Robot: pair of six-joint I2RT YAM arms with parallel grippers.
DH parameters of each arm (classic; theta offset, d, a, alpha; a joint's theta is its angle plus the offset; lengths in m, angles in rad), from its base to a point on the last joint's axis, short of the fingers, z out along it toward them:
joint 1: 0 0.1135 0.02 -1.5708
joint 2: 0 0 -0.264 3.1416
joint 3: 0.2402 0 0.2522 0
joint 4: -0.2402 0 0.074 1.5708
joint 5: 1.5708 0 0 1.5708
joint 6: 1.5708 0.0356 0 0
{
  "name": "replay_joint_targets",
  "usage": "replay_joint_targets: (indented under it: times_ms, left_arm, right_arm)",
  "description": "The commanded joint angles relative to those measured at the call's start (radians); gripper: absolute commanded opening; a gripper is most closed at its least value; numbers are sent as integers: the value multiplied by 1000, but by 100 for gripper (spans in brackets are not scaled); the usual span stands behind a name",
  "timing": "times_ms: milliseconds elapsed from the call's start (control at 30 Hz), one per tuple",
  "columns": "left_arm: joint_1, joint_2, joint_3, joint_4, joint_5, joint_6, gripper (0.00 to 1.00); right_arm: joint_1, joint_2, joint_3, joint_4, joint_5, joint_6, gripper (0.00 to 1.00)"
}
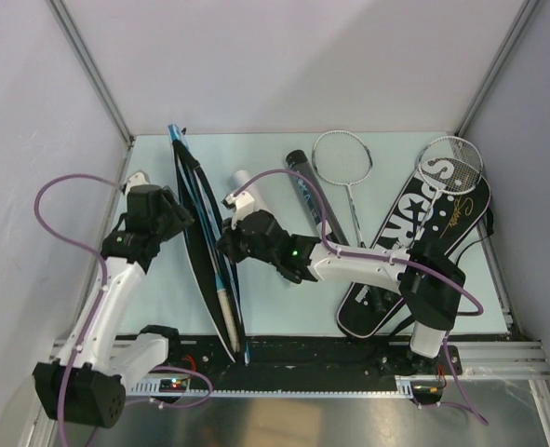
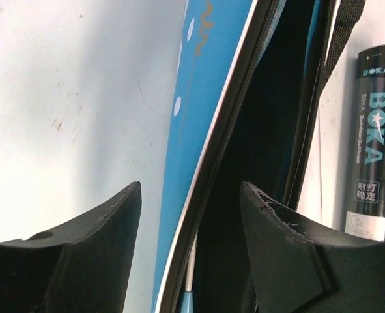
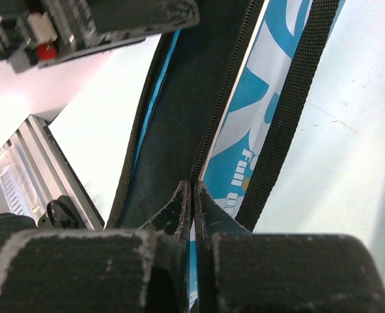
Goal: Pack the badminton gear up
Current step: Adjust the racket bag at the center of the board.
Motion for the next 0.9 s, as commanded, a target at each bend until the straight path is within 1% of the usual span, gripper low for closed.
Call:
replay_joint_targets:
  times_ms: [0,167,367,533,633,700,867]
  left_arm:
    - [14,61,91,63,-14,75,67]
    - [14,103,104,153,72,106,73]
    - [16,195,112,193,85,146,77]
    - [16,247,121,215,130,143,76]
    - [16,260,137,217,147,130,68]
    - [16,258,145,218,158,114,66]
    - [16,213,152,217,174,82,71]
  right_arm:
    - [-5,-10,-8,48,-43,-21,0]
    - [-11,-9,-8,58,-53,-20,0]
    - [-15,-11,-8,62,-51,-23,0]
    - [-17,-10,-8,58,-46,-25,0]
    - [-16,-12,-9,57,-45,-24,0]
    - [-16,-13,-9,53,-41,-29,0]
    - [-17,-17,-9,36,-34,-28,0]
